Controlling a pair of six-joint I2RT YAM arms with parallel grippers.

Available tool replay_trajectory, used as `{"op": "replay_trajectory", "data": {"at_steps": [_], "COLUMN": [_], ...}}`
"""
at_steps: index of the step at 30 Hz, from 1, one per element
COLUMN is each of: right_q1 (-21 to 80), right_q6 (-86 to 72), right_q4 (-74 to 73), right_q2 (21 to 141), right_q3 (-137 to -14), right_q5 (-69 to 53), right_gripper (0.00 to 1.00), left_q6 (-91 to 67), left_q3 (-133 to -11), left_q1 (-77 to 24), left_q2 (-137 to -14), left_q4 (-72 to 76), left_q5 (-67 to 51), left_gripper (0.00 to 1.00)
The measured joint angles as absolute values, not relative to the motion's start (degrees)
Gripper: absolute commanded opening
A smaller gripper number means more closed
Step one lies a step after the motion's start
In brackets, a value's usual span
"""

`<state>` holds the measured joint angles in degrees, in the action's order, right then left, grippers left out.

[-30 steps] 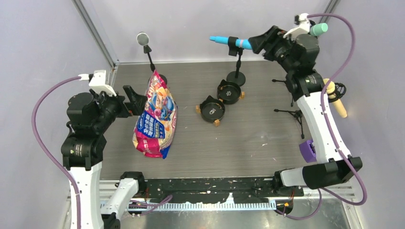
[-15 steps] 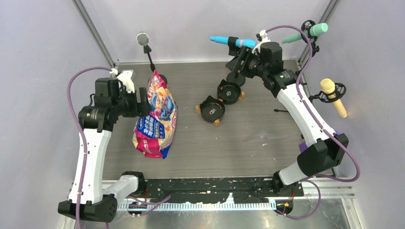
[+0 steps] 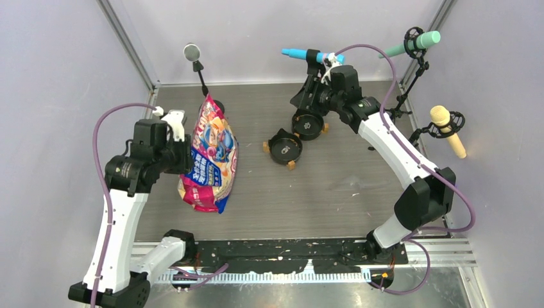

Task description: Serve the pet food

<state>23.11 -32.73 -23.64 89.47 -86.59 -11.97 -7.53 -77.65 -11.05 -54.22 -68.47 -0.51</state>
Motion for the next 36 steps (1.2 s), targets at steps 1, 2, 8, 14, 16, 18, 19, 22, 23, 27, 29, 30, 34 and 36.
{"op": "replay_trajectory", "data": {"at_steps": [1,2,8,14,16,18,19,22,23,27,29,30,34,36], "right_q1": [23.2,23.2,23.4,24.6,25.0,25.6,25.9,27.2,27.6,29.3,30.1,30.4,31.9,32.6], "right_q6": [-32.7,-32.8,-32.8,-33.2,-33.6,-34.3,-34.5,-35.0,-35.2,-36.1,-36.3,-36.4,-36.6,-36.7], "right_q4": [-23.7,-23.7,-23.8,-22.9,-22.0,-21.0,-20.6,-20.1,-20.0,-19.2,-19.0,-18.9,-18.5,-18.5], "right_q2": [90.0,90.5,92.7,92.8,92.8,92.8,92.8,92.8,92.8,92.9,92.9,92.9,92.9,92.9], "right_q3": [-86.6,-86.7,-88.1,-88.5,-88.5,-88.6,-88.7,-89.1,-89.3,-89.7,-89.7,-89.7,-89.7,-89.7], "right_q5": [-12.0,-12.1,-12.8,-13.0,-13.1,-13.2,-13.2,-13.2,-13.2,-13.2,-13.1,-13.1,-12.5,-12.2], "right_gripper": [0.6,0.6,0.61,0.61,0.61,0.61,0.61,0.61,0.61,0.61,0.61,0.61,0.64,0.7], "left_q6": [-7.6,-7.7,-9.1,-13.8,-16.2,-19.4,-21.1,-26.2,-28.1,-33.1,-34.5,-34.6,-33.3,-32.1], "left_q3": [-77.2,-76.8,-76.0,-76.1,-76.1,-76.1,-76.1,-76.0,-75.7,-74.6,-74.2,-74.1,-73.5,-75.2], "left_q1": [-11.3,-11.5,-12.4,-12.6,-12.6,-12.6,-12.6,-12.6,-12.6,-13.0,-13.3,-13.4,-13.5,-13.6], "left_q2": [-53.8,-53.4,-53.1,-53.0,-52.9,-52.9,-52.9,-52.9,-52.9,-52.5,-52.5,-52.4,-51.1,-50.0], "left_q4": [-68.6,-68.8,-68.8,-68.5,-68.4,-68.1,-68.0,-67.5,-67.1,-65.0,-64.2,-63.9,-62.0,-60.2], "left_q5": [-0.1,0.3,1.5,1.4,1.1,0.8,0.4,-0.8,-1.4,-3.6,-4.4,-4.7,-6.1,-5.6], "left_gripper": [0.25,0.22,0.0,0.0,0.0,0.0,0.0,0.0,0.0,0.0,0.0,0.09,0.76,0.86]}}
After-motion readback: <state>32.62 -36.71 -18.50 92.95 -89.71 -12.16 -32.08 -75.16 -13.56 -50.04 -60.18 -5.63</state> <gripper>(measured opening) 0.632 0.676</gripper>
